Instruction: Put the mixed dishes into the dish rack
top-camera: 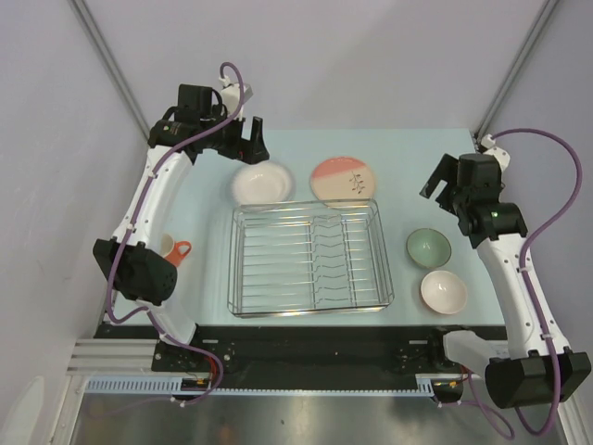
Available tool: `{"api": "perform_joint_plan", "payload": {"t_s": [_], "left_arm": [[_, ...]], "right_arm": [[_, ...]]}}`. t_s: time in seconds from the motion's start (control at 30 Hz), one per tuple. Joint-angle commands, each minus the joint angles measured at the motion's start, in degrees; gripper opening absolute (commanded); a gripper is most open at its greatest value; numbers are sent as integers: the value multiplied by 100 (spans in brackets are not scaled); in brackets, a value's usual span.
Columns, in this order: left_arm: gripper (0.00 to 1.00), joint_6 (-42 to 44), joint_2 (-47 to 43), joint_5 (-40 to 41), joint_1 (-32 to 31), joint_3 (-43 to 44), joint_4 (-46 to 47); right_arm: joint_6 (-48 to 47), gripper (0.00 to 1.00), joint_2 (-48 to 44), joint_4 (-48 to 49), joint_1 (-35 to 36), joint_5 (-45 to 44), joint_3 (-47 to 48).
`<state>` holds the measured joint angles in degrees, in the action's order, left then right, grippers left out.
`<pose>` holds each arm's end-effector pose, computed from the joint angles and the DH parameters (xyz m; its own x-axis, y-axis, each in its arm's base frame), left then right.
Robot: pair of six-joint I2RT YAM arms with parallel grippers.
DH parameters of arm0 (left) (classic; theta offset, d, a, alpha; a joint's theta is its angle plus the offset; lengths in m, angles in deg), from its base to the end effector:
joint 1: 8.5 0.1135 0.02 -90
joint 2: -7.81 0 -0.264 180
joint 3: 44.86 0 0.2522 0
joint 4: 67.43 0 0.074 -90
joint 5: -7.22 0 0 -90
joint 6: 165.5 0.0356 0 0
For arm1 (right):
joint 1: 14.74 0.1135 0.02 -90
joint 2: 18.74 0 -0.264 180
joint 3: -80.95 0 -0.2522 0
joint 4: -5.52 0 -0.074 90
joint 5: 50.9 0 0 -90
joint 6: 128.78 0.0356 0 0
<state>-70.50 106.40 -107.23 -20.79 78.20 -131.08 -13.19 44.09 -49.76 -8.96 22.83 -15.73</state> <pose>0.3598 -0.0935 0.4118 -0.5707 0.2055 -0.7950 0.5591 0.8063 -0.1929 0.2244 0.0127 0.3749 -0.4549 0.3707 -0.8097 0.3645 0.9071 0.2105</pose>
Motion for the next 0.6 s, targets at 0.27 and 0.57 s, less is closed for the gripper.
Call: {"api": "perform_joint_plan", "payload": {"t_s": [0.27, 0.57], "left_arm": [[100, 63, -331, -43, 52, 39, 260], [100, 160, -358, 1, 87, -145, 304]], "right_arm": [[1379, 100, -323, -394, -1492, 150, -1400], [1441, 90, -289, 21, -1606, 458, -2112]]}}
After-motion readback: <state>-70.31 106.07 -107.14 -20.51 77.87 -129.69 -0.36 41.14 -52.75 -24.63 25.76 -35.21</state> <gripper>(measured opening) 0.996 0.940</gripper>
